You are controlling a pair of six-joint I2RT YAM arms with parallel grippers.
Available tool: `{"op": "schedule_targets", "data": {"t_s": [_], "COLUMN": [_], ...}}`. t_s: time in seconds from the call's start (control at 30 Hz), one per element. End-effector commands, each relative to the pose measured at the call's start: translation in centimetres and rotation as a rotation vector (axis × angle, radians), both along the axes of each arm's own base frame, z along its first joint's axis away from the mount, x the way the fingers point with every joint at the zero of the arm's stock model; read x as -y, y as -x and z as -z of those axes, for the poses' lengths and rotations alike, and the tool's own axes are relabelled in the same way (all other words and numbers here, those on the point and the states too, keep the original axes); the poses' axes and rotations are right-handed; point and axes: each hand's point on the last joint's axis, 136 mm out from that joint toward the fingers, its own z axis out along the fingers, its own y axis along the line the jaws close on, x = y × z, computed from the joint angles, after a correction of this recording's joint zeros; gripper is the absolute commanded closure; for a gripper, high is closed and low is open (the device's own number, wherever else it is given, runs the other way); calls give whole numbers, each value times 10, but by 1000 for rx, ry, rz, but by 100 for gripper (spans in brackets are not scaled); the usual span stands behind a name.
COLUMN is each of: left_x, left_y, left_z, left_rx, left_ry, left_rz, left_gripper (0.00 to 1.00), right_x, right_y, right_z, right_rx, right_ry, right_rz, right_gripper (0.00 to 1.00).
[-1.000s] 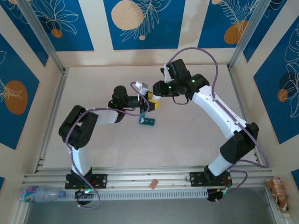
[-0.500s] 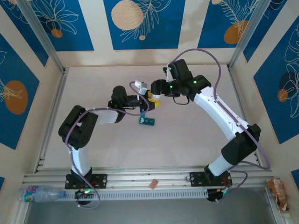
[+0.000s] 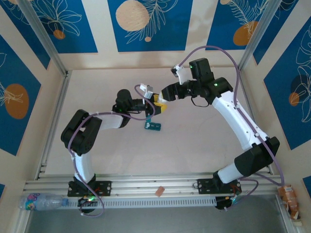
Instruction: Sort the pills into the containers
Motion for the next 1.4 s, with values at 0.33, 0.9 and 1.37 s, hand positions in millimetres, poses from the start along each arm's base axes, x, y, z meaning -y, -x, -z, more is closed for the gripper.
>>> {"op": "schedule_targets", "data": {"t_s": [0.33,0.9,1.37], "left_x": [1,2,2], "left_y": [8,6,6], "left_z": [-28,-30,-28], "left_rx": [101,102,96], "left_ry": [48,55,58], "left_rz": [19,18,12], "left_gripper": [100,100,100], "right_x": [-7,-17,-29], "right_y": [-12,-14,-9], "right_z": [13,37,84], "right_rx": [-15,-135,-304], "right_ry": [65,66,50], "right_rz": [-101,3,514], "right_gripper": [33,66,71]}}
